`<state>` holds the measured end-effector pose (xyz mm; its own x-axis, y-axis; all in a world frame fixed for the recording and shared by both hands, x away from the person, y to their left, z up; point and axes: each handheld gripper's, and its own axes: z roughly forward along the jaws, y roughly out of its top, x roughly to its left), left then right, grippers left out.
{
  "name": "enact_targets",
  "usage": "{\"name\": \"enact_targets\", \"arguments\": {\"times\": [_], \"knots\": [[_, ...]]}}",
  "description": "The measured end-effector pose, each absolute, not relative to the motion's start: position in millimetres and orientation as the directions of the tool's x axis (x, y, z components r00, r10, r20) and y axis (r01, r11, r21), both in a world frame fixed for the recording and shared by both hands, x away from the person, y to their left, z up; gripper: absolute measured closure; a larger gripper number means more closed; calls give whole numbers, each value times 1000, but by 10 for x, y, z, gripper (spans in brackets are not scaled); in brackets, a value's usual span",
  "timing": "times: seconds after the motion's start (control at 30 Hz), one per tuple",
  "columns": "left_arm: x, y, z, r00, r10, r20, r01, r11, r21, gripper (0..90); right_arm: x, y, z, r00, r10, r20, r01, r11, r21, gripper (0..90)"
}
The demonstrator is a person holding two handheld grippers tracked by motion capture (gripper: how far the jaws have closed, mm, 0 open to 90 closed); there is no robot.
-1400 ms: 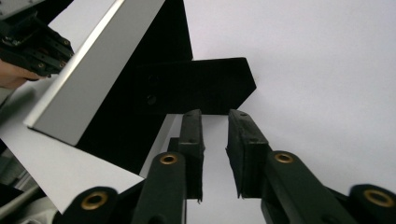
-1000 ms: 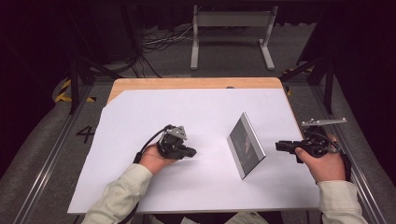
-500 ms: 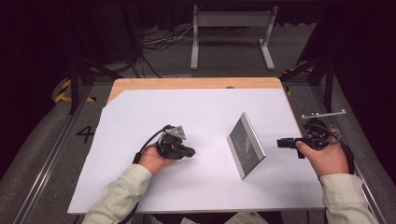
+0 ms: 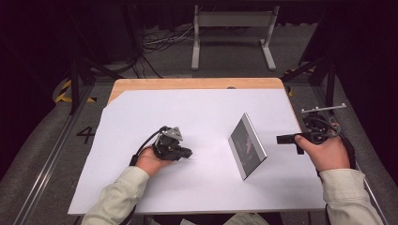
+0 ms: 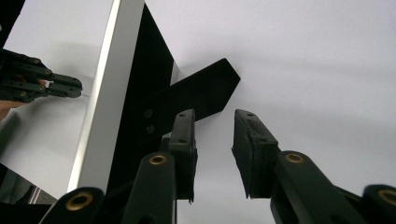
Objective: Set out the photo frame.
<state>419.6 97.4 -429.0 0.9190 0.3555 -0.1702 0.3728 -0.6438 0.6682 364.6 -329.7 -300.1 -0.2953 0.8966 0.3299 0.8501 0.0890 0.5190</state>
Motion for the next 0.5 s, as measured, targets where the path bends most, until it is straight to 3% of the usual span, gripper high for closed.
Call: {"name": "enact_targets", "arguments": {"times": [0.5], "knots": [[4162, 1130, -4294, 902, 393, -179, 404, -620, 673, 816, 3725, -3058, -2793, -312, 902, 297, 851, 127, 509, 674]]}}
